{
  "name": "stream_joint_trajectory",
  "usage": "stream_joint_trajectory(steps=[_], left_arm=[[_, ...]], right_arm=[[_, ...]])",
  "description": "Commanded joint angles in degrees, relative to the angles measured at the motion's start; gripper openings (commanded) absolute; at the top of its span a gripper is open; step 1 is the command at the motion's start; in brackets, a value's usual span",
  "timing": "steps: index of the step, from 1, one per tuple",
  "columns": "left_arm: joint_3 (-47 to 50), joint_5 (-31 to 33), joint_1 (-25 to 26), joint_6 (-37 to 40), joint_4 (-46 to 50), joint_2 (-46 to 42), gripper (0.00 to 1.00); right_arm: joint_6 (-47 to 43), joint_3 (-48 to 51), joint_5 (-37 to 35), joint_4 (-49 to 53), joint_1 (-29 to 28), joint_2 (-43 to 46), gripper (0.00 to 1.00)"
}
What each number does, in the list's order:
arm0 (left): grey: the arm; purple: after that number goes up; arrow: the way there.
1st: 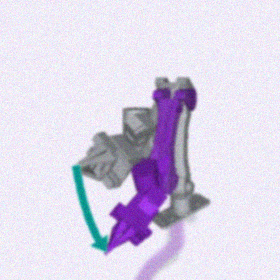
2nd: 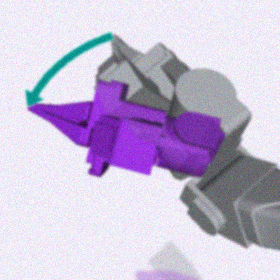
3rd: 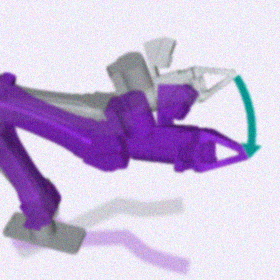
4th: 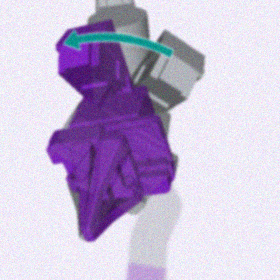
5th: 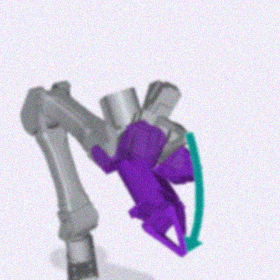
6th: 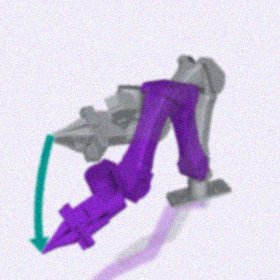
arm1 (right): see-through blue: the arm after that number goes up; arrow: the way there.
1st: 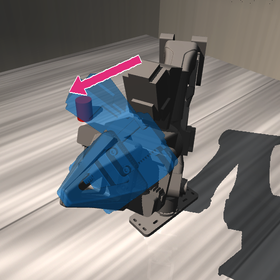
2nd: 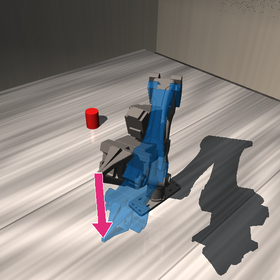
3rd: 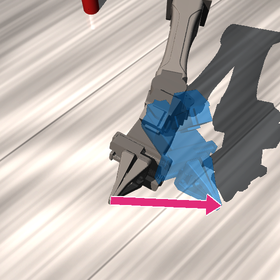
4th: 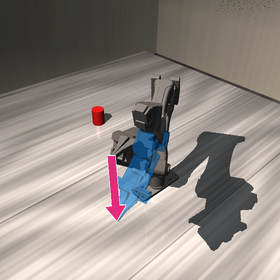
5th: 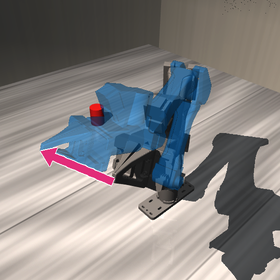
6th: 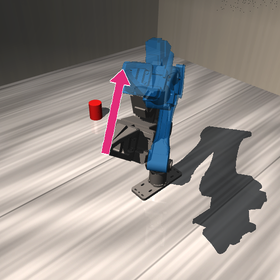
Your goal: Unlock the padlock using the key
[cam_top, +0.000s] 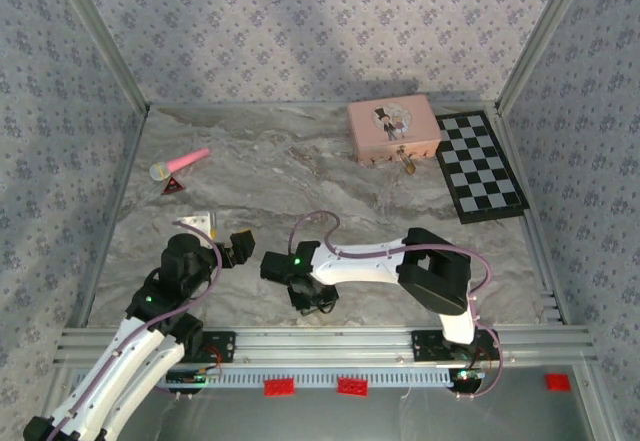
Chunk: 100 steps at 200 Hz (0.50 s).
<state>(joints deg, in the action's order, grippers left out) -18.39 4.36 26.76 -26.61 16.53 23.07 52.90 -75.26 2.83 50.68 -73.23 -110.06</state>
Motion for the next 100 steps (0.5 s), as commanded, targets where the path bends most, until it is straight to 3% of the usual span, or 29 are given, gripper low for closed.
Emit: stream_joint_trajectory(steps=[1, 34, 100], left_arm=[[-0.1, 0.3, 0.1, -0.4, -1.2, 0.5, 1.00], [-0.1, 0.3, 0.1, -0.4, -1.4, 0.7, 1.00], [0.0, 0.2, 0.1, -0.4, -1.9, 1.1, 1.00]], right_arm=[[-0.7, -1.1, -0.3, 2.5, -0.2, -1.4, 0.26], [-0.6, -1.0, -1.0, 3.1, -0.2, -1.4, 0.32], [-0.9, -1.6, -2.3, 3.7, -0.6, -1.1, 0.30]])
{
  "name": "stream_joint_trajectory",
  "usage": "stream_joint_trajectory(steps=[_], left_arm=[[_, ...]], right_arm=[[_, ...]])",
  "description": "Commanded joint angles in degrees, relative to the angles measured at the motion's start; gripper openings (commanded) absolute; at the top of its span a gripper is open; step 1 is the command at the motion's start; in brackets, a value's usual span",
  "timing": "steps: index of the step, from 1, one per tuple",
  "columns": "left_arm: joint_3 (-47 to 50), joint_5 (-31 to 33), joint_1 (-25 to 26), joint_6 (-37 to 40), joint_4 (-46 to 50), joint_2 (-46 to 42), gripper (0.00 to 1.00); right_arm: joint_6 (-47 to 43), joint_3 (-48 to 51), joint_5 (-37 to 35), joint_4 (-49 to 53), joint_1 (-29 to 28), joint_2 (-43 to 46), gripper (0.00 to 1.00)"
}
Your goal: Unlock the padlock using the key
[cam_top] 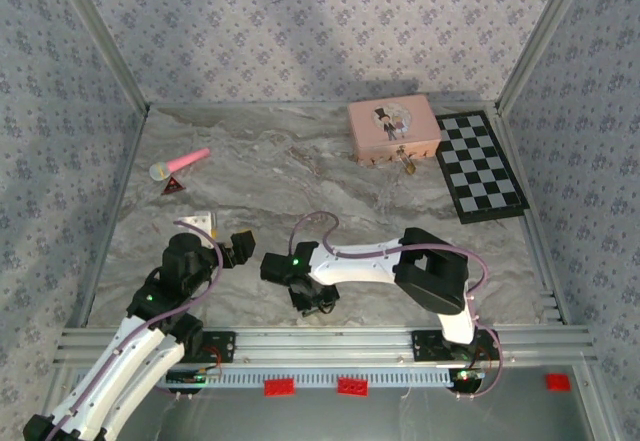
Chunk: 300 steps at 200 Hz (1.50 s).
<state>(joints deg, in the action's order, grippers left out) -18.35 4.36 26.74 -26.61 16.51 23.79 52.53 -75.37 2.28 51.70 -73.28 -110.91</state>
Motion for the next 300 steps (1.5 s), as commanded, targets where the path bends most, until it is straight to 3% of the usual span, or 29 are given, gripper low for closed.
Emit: stream_joint_trajectory(steps=[1, 139, 255, 300], left_arm=[[0.0, 0.2, 0.2, -0.4, -1.9, 0.4, 1.00], [0.2, 0.2, 0.1, -0.4, -2.3, 0.9, 1.00], [0.2, 0.4, 0.1, -0.6, -2.2, 0.9, 1.00], [0.2, 0.5, 0.1, -0.4, -2.6, 1.4, 1.00]], right_arm=[[-0.5, -1.5, -1.8, 2.7, -0.5, -0.3, 0.30], [-1.7, -1.2, 0.6, 2.0, 0.2, -2.2, 0.19], [-1.1, -0.8, -3.7, 2.2, 0.0, -0.3, 0.09], [-0.2, 1.7, -7.6, 2.7, 0.5, 4.5, 0.01]])
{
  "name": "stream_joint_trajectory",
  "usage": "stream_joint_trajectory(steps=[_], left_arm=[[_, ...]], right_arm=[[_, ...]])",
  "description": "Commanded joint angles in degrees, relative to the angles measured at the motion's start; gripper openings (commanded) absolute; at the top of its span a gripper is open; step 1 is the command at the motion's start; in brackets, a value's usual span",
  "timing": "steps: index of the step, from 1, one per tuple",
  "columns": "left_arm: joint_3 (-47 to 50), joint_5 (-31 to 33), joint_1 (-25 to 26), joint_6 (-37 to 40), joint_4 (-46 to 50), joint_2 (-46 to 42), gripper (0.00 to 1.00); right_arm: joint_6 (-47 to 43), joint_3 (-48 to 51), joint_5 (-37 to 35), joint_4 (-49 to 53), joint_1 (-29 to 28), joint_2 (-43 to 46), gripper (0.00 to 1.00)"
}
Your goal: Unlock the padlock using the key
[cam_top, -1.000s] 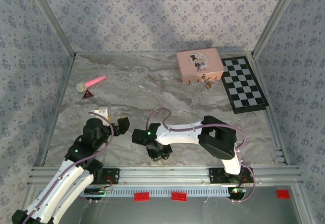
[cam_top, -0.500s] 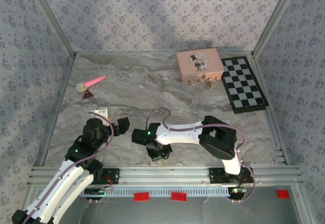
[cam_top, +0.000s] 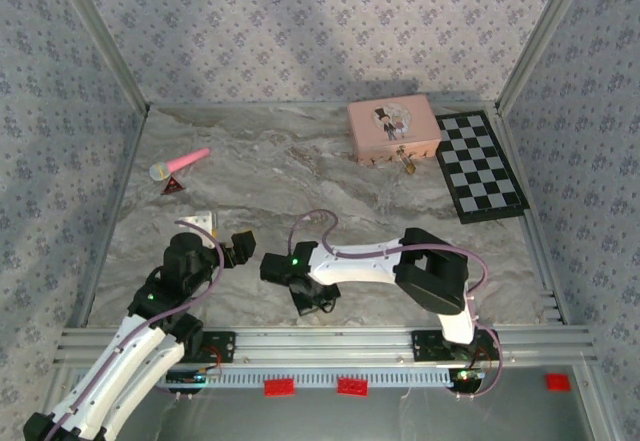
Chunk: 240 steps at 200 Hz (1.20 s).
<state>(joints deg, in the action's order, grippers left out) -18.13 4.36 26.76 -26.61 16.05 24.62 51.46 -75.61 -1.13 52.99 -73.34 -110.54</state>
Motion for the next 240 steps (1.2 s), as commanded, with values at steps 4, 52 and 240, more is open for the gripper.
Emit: stream_joint_trajectory(steps=[4, 52, 240], left_arm=[[0.0, 0.6, 0.1, -0.4, -2.2, 0.7, 1.00], [-0.3, -1.0, 0.1, 0.1, -4.7, 3.9, 1.00], [-16.0, -25.1, 8.0, 2.7, -23.0, 36.1, 0.92]], right_arm=[[0.8, 2.5, -4.9, 1.3, 0.8, 5.0, 0.01], [-7.5, 16.0, -7.6, -17.0, 5.8, 22.1, 0.00], [-33.7, 49.7, 9.2, -85.9, 21.2, 44.3, 0.00]])
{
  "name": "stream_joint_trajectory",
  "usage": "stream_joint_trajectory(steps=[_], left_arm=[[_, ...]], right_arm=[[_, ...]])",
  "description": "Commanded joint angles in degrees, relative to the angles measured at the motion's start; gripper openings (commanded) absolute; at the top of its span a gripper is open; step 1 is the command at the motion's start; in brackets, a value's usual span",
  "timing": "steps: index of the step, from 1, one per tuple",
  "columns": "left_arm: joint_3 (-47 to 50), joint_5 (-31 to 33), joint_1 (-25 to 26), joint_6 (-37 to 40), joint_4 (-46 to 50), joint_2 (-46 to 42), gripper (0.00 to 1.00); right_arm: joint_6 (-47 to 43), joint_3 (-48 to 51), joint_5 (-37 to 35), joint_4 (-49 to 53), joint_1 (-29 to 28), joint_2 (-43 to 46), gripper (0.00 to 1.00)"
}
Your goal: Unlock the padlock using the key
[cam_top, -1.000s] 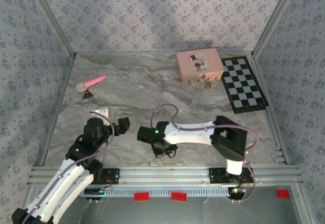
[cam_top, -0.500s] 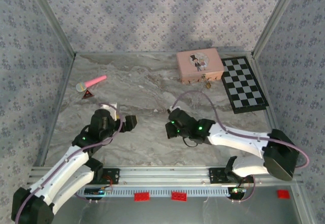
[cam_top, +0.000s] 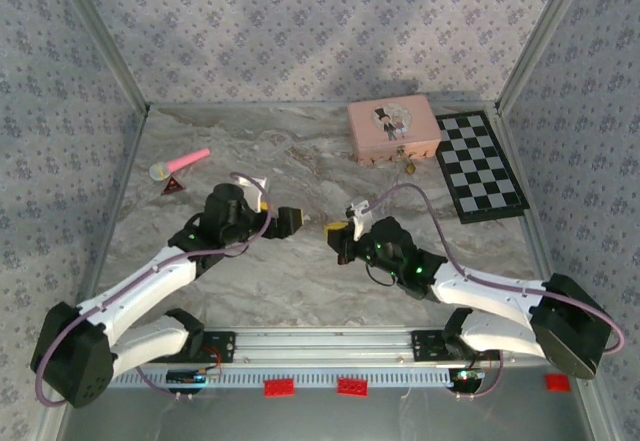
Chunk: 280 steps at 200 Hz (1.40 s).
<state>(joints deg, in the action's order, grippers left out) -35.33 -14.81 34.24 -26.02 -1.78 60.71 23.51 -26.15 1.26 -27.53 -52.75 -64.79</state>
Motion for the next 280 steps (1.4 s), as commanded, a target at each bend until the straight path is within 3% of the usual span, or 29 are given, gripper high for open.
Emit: stream_joint_trajectory(steps=[1, 35, 71, 106, 161, 230, 280], left_arm=[[1.3, -6.2, 0.5, 2.1, -5.3, -0.1, 0.92], [3.9, -8.9, 0.4, 1.9, -8.4, -2.8, 0.84], [4.4, -12.7, 0.4, 1.9, -10.4, -2.8, 0.67], [4.2, -17.7, 0.5, 1.7, -12.4, -1.2, 0.57], [2.6, -21.9, 1.5, 2.5, -12.5, 2.6, 0.45], [2.3, -21.4, 2.1, 3.3, -11.7, 3.1, 0.29], [2.1, -21.2, 2.0, 3.6, -11.2, 3.1, 0.23]], right_arm=[[-5.9, 0.2, 7.0, -5.4, 0.6, -1.5, 0.00], [-9.7, -1.3, 11.9, -4.0, 1.3, -3.5, 0.00], [-9.8, -2.4, 21.2, -4.5, 4.4, -5.4, 0.00], [-8.7, -3.4, 24.7, -5.3, 6.1, -7.3, 0.00], [-6.6, -4.0, 25.9, -8.9, 6.0, -10.0, 0.00], [-6.4, -4.3, 26.3, -10.4, 5.8, -11.5, 0.00], [-6.3, -4.4, 26.6, -10.3, 5.9, -11.5, 0.00]])
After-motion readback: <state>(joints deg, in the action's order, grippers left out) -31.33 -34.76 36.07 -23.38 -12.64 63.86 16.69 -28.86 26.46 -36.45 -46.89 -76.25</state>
